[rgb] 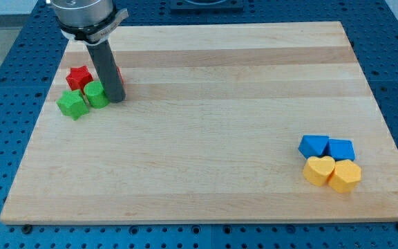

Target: Move the green star to the center

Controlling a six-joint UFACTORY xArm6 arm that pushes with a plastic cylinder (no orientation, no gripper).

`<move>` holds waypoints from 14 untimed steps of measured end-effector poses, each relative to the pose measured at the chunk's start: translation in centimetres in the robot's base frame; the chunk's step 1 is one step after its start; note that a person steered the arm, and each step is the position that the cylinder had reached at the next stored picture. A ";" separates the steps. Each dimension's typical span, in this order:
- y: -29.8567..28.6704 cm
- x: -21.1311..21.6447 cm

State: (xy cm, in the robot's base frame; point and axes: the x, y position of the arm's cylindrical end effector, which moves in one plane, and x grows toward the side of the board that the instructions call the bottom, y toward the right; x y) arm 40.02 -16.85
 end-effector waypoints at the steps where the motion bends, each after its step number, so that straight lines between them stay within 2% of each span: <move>1: 0.3 0.1; 2: 2.5 2.6; 3: 2.1 7.9; 4: -2.4 11.5; 5: -8.8 12.3; 6: -13.4 10.4; 7: -13.6 7.8; 8: -13.6 3.4; 9: -12.4 1.6; 12: 0.1 4.1; 13: 2.5 2.3; 14: 1.7 0.8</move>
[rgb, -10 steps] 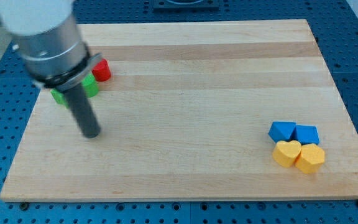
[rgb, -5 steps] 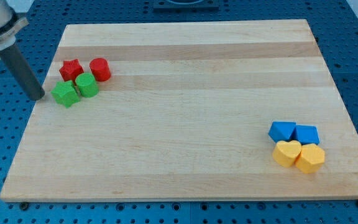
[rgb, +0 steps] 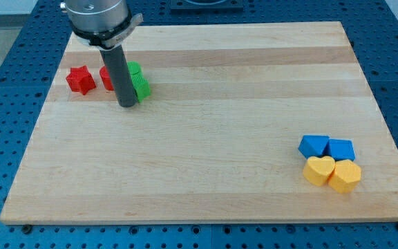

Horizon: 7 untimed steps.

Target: Move the green star to the center

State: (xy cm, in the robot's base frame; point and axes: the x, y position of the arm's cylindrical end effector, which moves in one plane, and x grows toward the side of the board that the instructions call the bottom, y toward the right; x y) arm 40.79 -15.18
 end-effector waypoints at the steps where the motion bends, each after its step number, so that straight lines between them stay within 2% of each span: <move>1: -2.9 0.0; 2: -4.4 -1.6; 3: -3.5 -3.0; 5: 3.8 -0.8; 7: 11.6 -1.2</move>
